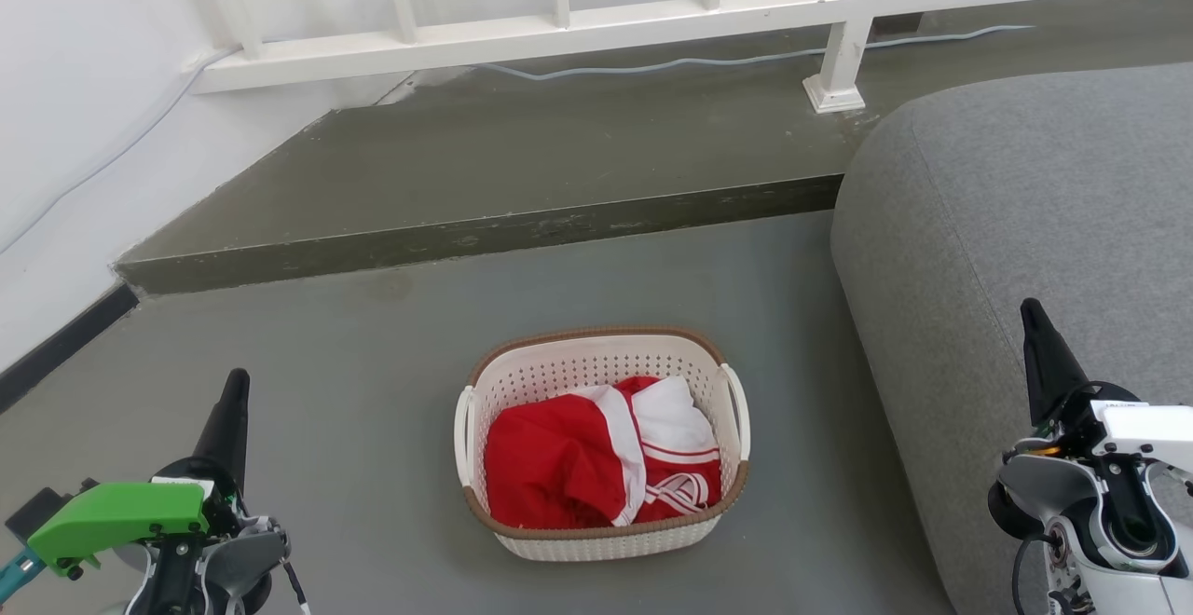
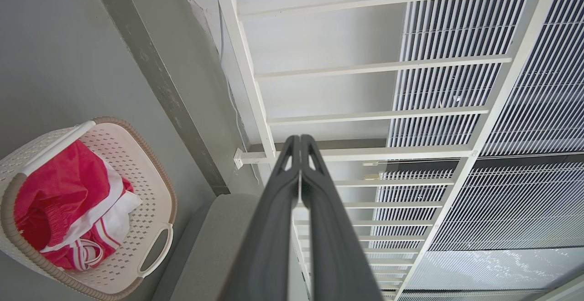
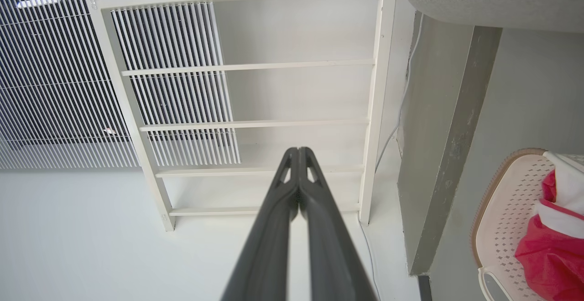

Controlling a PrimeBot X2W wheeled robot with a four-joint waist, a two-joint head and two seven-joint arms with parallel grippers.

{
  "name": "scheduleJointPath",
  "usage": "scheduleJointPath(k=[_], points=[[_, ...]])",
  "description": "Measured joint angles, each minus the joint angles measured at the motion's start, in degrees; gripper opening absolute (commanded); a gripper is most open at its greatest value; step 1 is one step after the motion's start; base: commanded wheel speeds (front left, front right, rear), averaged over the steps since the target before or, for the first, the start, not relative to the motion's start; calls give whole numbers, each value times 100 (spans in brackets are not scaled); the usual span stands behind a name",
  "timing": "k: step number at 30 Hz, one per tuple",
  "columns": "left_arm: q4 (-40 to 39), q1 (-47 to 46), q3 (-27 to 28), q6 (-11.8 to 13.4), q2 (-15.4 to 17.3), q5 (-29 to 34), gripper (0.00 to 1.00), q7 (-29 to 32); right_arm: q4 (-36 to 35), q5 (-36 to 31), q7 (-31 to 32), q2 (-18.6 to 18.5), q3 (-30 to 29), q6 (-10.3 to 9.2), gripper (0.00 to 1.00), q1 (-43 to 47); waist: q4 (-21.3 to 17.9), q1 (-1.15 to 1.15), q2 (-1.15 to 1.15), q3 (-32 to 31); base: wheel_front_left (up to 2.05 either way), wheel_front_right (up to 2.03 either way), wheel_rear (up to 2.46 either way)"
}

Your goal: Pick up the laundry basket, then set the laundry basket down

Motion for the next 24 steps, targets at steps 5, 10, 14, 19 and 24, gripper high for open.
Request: scheduleJointPath(k=[5,10,14,19,24], points=[[0,1,0,0,0,0,0,1,-2,0,0,0,0,0,0,1,0,0,0,0,0,0,0],[0,1,1,0,0,0,0,1,-4,0,0,0,0,0,0,1,0,0,0,0,0,0,0],[-1,1,1,0,0,0,0,1,-7,0,0,0,0,0,0,1,0,0,0,0,0,0,0],[-1,1,2,0,0,0,0,1,-9,0,0,1,0,0,0,2,0,0,0,0,0,0,0],[-1,2,2,0,0,0,0,1,-10,0,0,1,0,0,0,2,0,0,0,0,0,0,0]])
